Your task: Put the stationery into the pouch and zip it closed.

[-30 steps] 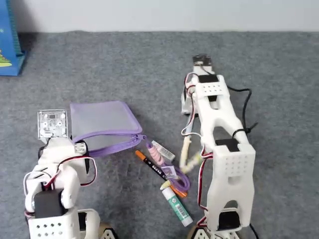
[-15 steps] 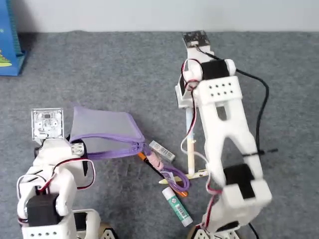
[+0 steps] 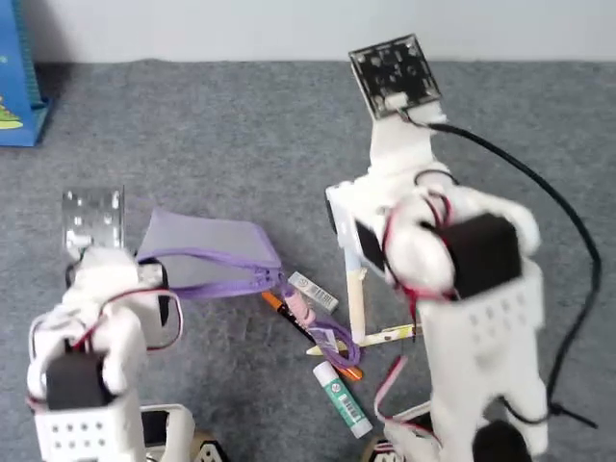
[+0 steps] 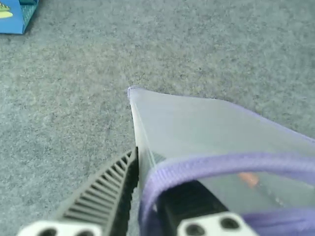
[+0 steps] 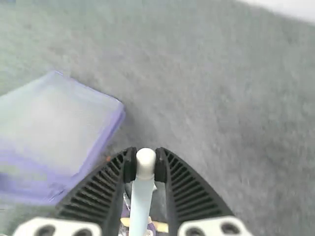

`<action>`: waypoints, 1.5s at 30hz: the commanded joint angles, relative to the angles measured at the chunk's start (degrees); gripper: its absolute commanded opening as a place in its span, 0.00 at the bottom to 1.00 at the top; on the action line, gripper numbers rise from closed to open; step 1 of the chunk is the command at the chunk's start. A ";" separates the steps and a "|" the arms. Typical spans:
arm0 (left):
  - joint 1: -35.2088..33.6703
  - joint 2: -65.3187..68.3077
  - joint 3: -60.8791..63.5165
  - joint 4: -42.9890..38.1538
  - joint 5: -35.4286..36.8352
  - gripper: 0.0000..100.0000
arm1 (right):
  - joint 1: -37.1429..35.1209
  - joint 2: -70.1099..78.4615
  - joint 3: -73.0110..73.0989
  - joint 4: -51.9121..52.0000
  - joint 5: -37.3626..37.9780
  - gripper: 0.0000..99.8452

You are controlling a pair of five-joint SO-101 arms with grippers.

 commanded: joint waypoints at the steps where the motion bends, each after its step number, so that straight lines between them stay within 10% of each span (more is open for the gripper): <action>1: 0.53 6.86 -5.67 -0.18 0.53 0.01 | -2.24 -4.88 -2.55 -1.63 -0.09 0.01; 33: 0.62 34.20 -26.59 5.19 4.57 0.01 | -12.97 -17.36 33.58 -66.07 -7.74 0.01; 45: 0.62 34.20 -26.59 5.36 4.57 0.01 | -13.93 -18.51 49.32 -75.56 -4.57 0.01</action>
